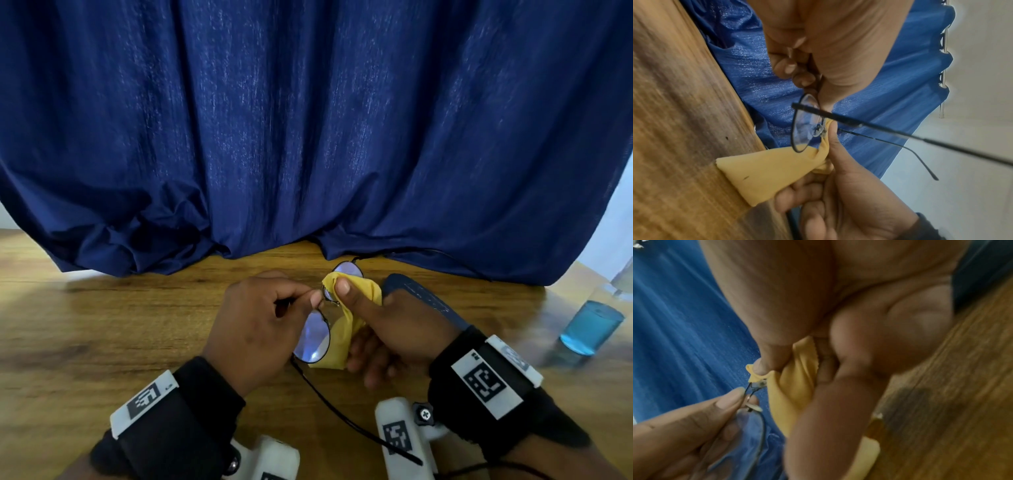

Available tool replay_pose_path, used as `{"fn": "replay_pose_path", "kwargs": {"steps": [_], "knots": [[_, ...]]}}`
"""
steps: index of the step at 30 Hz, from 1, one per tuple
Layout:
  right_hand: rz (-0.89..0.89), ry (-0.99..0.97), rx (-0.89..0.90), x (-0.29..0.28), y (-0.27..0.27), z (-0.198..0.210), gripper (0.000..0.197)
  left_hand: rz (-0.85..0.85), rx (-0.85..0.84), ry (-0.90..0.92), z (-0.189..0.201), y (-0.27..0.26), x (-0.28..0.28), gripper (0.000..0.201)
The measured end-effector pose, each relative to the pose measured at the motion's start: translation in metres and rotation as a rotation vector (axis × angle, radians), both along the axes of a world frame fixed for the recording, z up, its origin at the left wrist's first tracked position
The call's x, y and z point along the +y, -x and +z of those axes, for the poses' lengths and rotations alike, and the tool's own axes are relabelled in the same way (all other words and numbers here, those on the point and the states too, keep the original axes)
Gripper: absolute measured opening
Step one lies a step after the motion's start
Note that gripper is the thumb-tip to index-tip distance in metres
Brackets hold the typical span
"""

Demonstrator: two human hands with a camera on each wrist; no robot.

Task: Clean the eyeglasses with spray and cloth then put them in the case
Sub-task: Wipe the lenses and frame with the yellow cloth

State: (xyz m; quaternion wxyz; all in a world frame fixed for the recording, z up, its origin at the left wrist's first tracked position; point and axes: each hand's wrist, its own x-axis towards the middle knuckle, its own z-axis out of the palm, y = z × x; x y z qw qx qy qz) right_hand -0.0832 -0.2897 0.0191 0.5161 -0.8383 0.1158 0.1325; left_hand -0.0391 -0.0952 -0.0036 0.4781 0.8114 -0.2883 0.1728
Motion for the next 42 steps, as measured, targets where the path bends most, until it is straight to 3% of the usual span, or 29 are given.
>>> {"fn": "replay_pose_path", "kwargs": {"steps": [5, 17, 20, 26, 30, 34, 42], "knots": [[-0.020, -0.336, -0.131, 0.001, -0.006, -0.002, 0.052, -0.026, 0.034, -0.027, 0.000, -0.002, 0.000, 0.012], [0.026, -0.584, -0.212, -0.007, -0.016, -0.008, 0.042, -0.121, 0.076, -0.083, -0.003, -0.003, -0.001, 0.012], [0.014, -0.512, -0.259, -0.005, -0.012, -0.007, 0.044, -0.122, 0.072, -0.083, -0.002, -0.002, -0.001, 0.012], [0.078, -0.120, -0.347, -0.006, -0.011, -0.005, 0.035, -0.140, 0.056, -0.134, 0.001, -0.002, 0.000, 0.016], [0.096, -0.286, -0.315, -0.007, -0.008, -0.004, 0.025, -0.116, 0.033, -0.147, 0.000, -0.001, 0.001, 0.014], [0.092, -0.395, -0.272, -0.008, -0.009, -0.007, 0.031, -0.095, 0.058, -0.104, -0.001, -0.004, 0.001, 0.012], [0.010, -0.266, -0.332, -0.005, -0.015, -0.013, 0.041, -0.109, 0.061, -0.120, -0.001, -0.005, 0.003, 0.014]]}}
